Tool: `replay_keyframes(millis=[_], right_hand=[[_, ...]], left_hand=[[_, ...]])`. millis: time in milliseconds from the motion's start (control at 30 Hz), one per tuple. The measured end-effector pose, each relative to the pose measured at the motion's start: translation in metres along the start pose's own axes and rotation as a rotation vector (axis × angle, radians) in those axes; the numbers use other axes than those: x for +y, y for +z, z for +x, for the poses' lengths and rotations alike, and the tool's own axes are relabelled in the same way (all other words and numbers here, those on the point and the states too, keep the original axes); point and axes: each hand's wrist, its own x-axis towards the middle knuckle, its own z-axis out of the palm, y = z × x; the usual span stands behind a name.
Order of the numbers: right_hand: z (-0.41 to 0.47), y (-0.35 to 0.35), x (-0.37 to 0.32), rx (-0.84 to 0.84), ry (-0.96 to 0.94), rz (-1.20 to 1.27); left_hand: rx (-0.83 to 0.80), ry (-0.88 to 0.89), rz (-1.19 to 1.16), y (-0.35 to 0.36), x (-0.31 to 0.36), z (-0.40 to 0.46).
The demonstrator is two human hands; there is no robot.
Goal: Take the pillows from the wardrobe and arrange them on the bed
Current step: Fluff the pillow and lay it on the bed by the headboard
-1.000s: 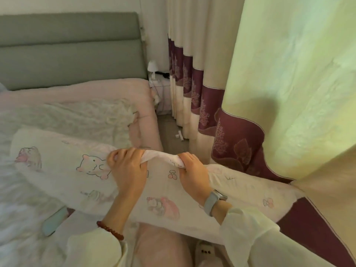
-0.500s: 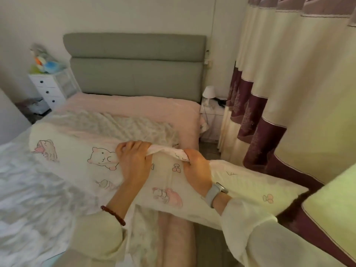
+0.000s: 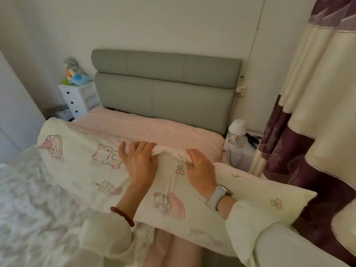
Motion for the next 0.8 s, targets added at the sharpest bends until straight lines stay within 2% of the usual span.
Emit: replay_keyframes(millis=[300, 567, 633, 667, 733, 800], right_hand=[[0.158, 0.047, 0.101, -0.148, 0.001, 0.042], [0.328, 0.115, 0.180, -0.173, 0.038, 0.095], [0.387, 0.136, 0.200, -0.185, 0.051, 0.103], [0.416, 0.146, 0.210, -0.204, 0.067, 0.077], [0.463, 0.163, 0.235, -0.272, 0.134, -0.046], [0.483, 0.176, 0.264, -0.366, 0.168, -0.170]], left_hand=[[0.000, -0.090, 0.017, 0.145, -0.001, 0.112], [0.048, -0.070, 0.013, 0.276, -0.026, 0.253], [-0.028, -0.084, 0.031, 0.314, -0.033, 0.306], [-0.119, -0.139, 0.045, 0.333, -0.036, 0.330], [-0.279, -0.272, 0.062, 0.371, -0.043, 0.366], [-0.392, -0.333, 0.054, 0.405, -0.050, 0.372]])
